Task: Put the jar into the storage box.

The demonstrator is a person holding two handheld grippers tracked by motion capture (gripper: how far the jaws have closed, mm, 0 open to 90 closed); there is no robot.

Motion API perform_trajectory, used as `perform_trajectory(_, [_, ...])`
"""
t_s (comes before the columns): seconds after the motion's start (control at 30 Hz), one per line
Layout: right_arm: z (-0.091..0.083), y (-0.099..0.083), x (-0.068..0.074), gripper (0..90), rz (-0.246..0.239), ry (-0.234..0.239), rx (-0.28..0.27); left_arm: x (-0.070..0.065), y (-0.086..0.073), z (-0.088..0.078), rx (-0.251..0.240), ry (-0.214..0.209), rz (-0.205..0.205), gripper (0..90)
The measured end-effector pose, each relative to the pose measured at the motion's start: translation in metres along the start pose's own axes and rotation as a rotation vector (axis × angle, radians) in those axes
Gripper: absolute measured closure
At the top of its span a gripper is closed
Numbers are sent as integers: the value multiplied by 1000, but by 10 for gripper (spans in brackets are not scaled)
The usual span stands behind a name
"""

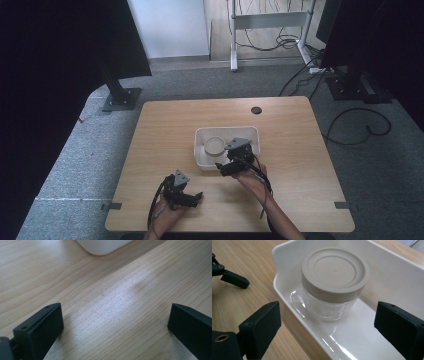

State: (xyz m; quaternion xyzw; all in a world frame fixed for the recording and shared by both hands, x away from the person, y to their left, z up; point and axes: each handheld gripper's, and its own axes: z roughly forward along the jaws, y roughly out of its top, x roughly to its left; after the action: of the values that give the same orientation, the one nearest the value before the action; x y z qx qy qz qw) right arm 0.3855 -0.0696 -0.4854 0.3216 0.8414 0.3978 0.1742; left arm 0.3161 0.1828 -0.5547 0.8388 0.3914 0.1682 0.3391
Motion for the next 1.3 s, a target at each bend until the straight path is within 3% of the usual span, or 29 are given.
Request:
perform_trajectory(0.57, [-17,-6,2,66,-28,6,-7,0,0,0,-2,-1,0,0])
perform_trajectory(1.3, [-37,-24,-5,52,-8,-9,-19,0,0,0,0,-1,-2,0])
